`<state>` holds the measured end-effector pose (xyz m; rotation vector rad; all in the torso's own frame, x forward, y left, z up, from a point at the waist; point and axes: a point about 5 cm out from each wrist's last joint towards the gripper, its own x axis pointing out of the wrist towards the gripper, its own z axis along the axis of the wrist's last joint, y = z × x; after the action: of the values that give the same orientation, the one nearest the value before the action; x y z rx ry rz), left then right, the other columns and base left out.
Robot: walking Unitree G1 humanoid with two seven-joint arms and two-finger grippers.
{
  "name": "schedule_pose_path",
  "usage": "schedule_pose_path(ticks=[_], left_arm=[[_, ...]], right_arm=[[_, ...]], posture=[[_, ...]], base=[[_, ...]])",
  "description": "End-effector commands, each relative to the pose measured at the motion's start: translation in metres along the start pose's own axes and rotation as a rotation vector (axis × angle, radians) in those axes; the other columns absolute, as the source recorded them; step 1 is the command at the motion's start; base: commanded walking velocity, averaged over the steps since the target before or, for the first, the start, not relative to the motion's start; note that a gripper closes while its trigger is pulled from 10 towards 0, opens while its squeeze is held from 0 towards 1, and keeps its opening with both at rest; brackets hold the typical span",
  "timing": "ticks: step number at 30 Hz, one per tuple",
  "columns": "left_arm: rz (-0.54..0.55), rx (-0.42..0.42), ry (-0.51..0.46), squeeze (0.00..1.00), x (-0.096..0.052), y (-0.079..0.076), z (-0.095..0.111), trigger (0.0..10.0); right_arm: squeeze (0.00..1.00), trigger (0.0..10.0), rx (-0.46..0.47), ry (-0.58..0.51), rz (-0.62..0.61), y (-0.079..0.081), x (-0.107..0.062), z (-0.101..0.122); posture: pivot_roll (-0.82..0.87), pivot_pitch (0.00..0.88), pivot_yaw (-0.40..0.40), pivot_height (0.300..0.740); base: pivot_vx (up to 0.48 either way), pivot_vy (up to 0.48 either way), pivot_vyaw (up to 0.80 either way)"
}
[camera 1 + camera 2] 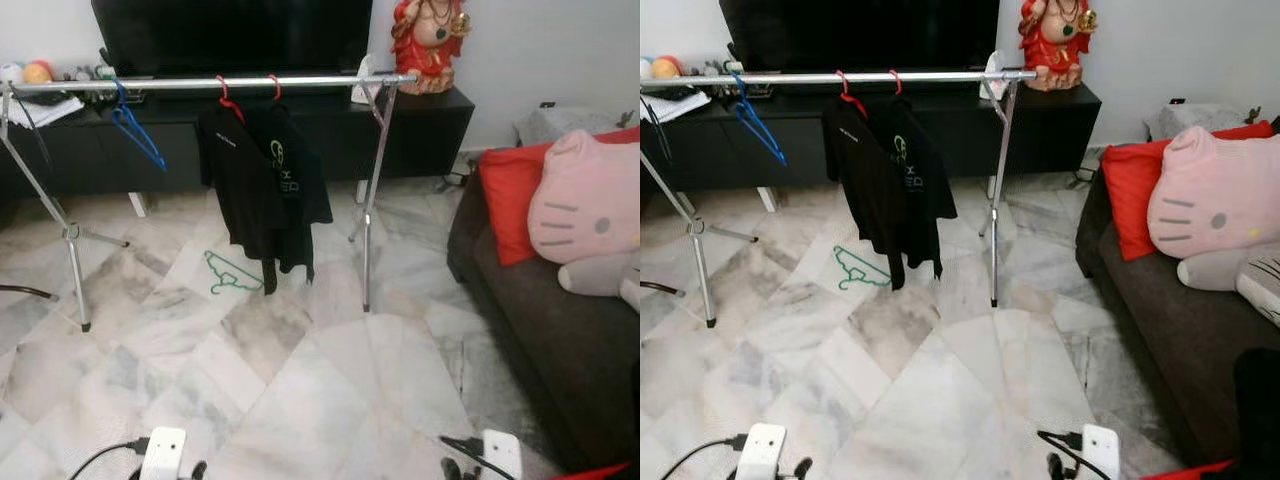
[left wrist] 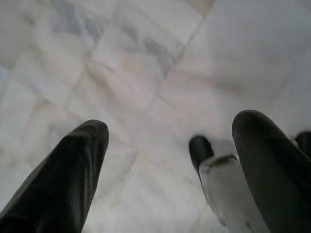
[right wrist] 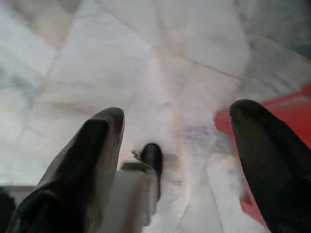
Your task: Hang hanger
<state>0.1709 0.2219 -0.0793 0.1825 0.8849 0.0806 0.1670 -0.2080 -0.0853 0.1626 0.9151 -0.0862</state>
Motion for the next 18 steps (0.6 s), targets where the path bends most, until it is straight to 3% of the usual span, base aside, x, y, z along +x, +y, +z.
schedule_pose_path(ticks=[1, 8, 10, 12, 15, 18], left_arm=[[-0.008, 0.011, 0.017, 0.0, 0.0012, -0.0035, 0.0005, 10.0], [-0.011, 0.026, 0.026, 0.0, 0.0045, -0.0049, 0.0074, 10.0], [-0.003, 0.001, 0.025, 0.0, 0.0045, -0.0045, 0.0073, 10.0], [-0.003, -0.075, 0.028, 0.0, 0.0045, -0.0047, 0.0068, 10.0], [-0.006, -0.057, 0.033, 0.0, 0.0042, -0.005, 0.0055, 10.0], [0.001, -0.073, 0.058, 0.0, 0.0034, -0.0054, 0.0007, 10.0]], right_arm=[[0.0, 10.0, -0.03, 0.023, 0.017, 0.0048, 0.0001, -0.0053], [0.0, 10.0, -0.027, 0.027, 0.006, 0.0031, -0.0003, -0.0073], [0.0, 10.0, -0.035, 0.024, 0.01, 0.0024, -0.0007, -0.0078], [0.0, 10.0, -0.057, 0.021, 0.03, 0.0036, -0.0007, -0.0074], [0.0, 10.0, -0.085, 0.02, 0.042, 0.0044, -0.0007, -0.007], [0.0, 10.0, -0.101, 0.02, 0.036, 0.0027, -0.0008, -0.0064]], posture=[[-0.06, 0.0, -0.035, 0.74], [-0.08, 0.0, -0.03, 0.74], [-0.08, 0.0, -0.029, 0.74], [-0.08, 0.0, -0.03, 0.74], [-0.07, 0.0, -0.031, 0.74], [-0.07, 0.0, -0.034, 0.74]], base=[[0.0, 0.0, 0.0], [0.0, 0.0, 0.0], [0.0, 0.0, 0.0], [0.0, 0.0, 0.0], [0.0, 0.0, 0.0], [0.0, 0.0, 0.8]])
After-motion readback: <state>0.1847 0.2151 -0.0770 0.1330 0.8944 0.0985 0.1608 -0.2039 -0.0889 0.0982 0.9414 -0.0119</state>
